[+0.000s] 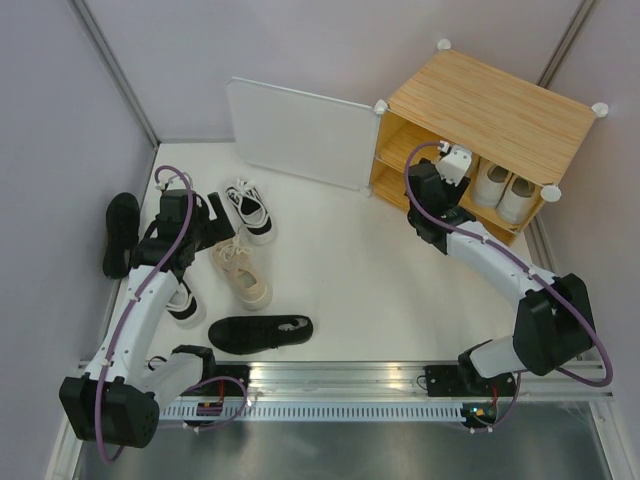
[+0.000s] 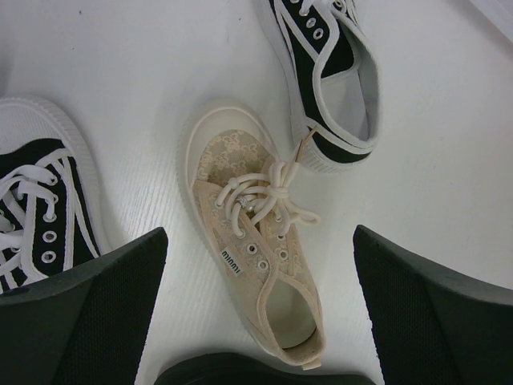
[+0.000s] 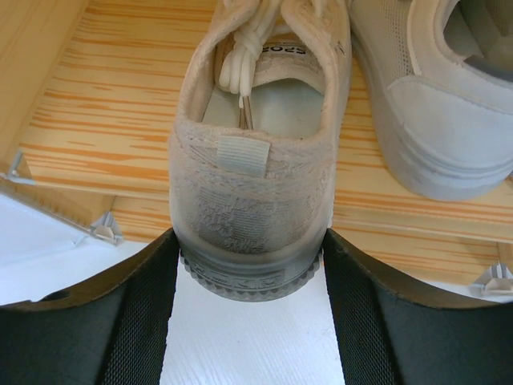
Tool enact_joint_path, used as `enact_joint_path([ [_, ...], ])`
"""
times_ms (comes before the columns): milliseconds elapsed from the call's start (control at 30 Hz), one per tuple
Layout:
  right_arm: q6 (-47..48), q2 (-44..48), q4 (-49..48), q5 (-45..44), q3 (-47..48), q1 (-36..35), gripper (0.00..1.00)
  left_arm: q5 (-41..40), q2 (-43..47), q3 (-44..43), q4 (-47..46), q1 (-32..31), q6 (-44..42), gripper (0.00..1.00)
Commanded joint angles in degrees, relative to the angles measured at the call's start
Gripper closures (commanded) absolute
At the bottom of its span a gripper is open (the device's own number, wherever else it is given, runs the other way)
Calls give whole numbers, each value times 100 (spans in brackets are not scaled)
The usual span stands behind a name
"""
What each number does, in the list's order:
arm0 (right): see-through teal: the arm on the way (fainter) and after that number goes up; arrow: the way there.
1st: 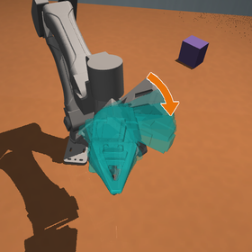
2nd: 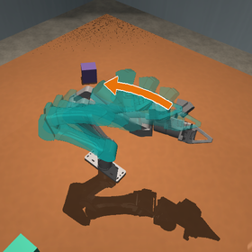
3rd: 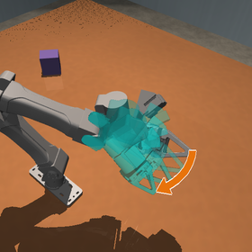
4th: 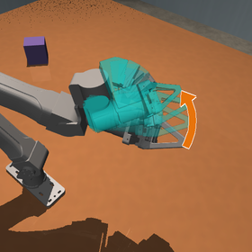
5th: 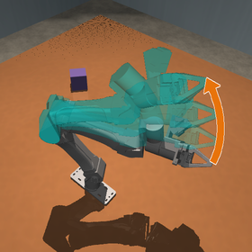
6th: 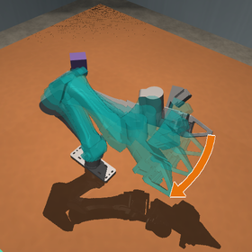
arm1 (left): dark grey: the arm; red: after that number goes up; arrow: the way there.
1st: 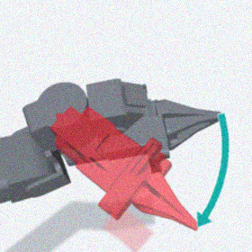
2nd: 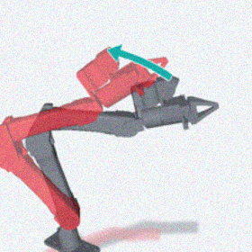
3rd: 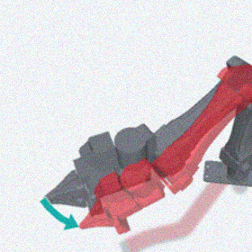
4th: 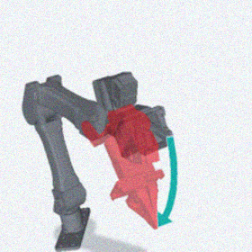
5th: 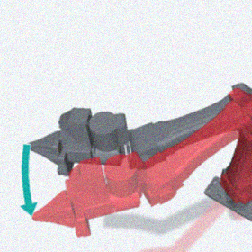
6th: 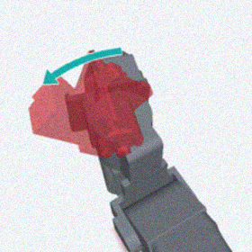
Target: Place and organize the shoes in the shoe cabinet
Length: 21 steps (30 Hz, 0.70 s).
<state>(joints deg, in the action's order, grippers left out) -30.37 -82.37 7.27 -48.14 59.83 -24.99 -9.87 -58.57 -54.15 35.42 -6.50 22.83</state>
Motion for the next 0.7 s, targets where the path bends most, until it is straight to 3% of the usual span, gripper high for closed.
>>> enact_joint_path([
  [0,259,2,-375,-346,301,204,83,108,47,10,-220,9,-218,1],
  [100,330,1,-498,-47,275,468,93,108,38,10,-220,9,-218,1],
  [267,663,-148,-902,261,292,759,99,108,3,10,-220,9,-218,1],
  [433,892,-332,-1175,595,353,979,99,108,-6,10,-220,9,-218,1],
  [667,524,89,-833,-37,11,996,99,73,3,10,-220,9,-226,1],
])
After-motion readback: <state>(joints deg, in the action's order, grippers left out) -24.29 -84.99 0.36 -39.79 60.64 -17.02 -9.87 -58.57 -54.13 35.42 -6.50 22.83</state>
